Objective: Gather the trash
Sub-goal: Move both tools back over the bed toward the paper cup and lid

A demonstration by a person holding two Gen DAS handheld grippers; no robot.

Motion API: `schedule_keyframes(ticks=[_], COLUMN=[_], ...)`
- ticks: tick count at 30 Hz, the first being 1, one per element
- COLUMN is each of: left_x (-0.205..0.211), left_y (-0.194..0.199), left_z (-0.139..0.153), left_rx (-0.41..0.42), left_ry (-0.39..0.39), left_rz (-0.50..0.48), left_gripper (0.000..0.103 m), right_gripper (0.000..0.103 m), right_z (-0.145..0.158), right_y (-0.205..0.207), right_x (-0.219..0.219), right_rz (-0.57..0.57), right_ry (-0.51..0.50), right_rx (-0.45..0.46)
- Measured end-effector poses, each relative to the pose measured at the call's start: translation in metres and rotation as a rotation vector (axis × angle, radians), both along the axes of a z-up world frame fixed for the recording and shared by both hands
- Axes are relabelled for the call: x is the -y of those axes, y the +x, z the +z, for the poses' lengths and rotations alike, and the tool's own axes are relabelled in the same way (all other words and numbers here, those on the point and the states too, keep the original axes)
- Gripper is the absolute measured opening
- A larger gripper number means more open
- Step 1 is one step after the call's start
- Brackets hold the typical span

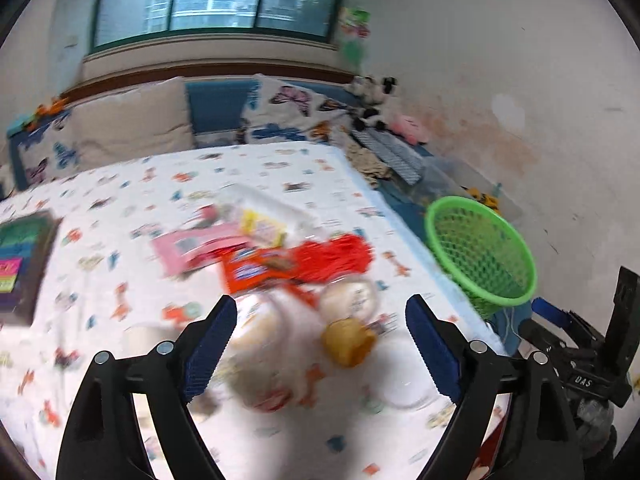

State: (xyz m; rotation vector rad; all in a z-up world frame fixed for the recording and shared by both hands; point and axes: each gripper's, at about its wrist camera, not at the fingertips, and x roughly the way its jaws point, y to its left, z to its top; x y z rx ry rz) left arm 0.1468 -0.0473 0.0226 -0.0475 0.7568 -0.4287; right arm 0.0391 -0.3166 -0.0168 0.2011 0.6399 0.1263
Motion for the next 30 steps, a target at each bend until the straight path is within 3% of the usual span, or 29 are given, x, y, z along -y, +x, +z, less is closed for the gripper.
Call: schedule_keyframes(ticks=[14,30], left_x=[-0.087,-0.109], left_y=[-0.022,-0.029], left_z=[-0.031,-0.065], left_rx=[-0.047,-0.113], left_ry=[-0.006,-0.013], left_rz=[0.192,0.224], left_gripper=[0.091,0.093], right_gripper=[0.095,0.097], right_z=[-0.05,-0.081], right_y=[0.023,0.049], right_x=[-0.075,-0.1], right_rz=[0.165,0.2], right_ry=[-0.089,-0.152], right_rx=[-0.118,-0.219])
